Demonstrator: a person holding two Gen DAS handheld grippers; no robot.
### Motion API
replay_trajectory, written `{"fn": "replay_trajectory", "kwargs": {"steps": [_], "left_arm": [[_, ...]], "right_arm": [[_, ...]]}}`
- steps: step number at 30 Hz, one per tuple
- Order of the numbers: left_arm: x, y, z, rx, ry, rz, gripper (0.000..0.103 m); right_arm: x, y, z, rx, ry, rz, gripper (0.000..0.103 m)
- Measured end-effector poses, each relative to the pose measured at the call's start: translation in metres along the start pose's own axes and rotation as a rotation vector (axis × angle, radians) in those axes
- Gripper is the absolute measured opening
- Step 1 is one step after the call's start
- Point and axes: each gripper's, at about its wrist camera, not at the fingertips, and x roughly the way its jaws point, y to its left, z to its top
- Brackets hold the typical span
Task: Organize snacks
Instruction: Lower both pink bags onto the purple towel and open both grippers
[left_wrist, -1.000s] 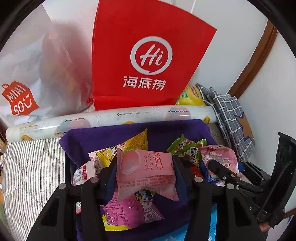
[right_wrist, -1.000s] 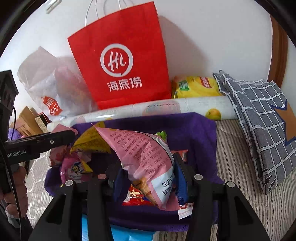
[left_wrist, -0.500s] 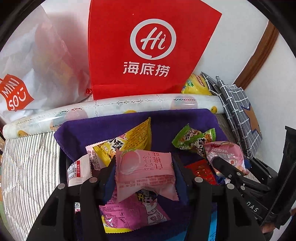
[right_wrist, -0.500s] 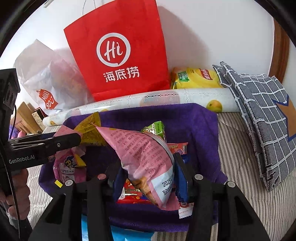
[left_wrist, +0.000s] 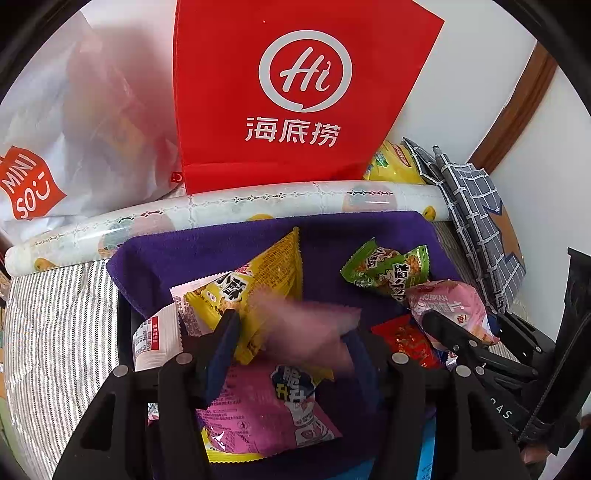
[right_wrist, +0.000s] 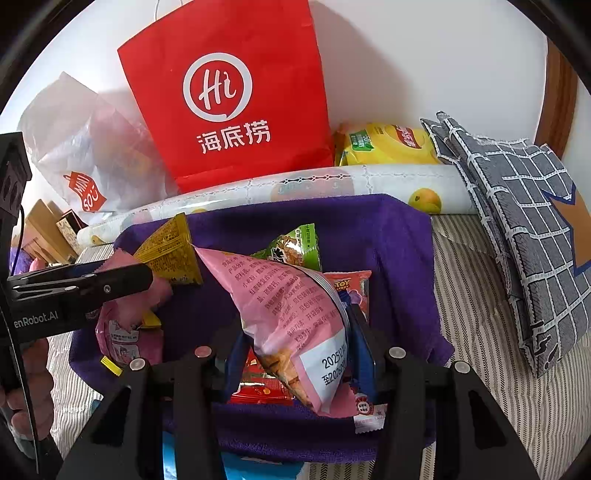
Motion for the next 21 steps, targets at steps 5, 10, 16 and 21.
{"fn": "replay_trajectory", "kwargs": {"steps": [5, 10, 16, 21], "left_arm": [[-0.001, 0.001, 0.001, 0.001, -0.001, -0.005, 0.056], [-0.004, -0.001, 0.001, 0.015, -0.006, 0.001, 0.059], [-0.011, -0.004, 0.001, 0.025, -0.028, -0.002, 0.066], [-0.017, -0.004, 0.002, 0.029, -0.047, 0.004, 0.077]], "right_arm": [[-0.002, 0.000, 0.000, 0.002, -0.007, 0.002, 0.050], [-0.001, 0.003, -0.001, -0.015, -0.005, 0.000, 0.050], [-0.001, 0.004, -0.001, -0.021, -0.005, -0.003, 0.051], [-0.001, 0.003, 0.000, -0.016, 0.001, -0.002, 0.055]]}}
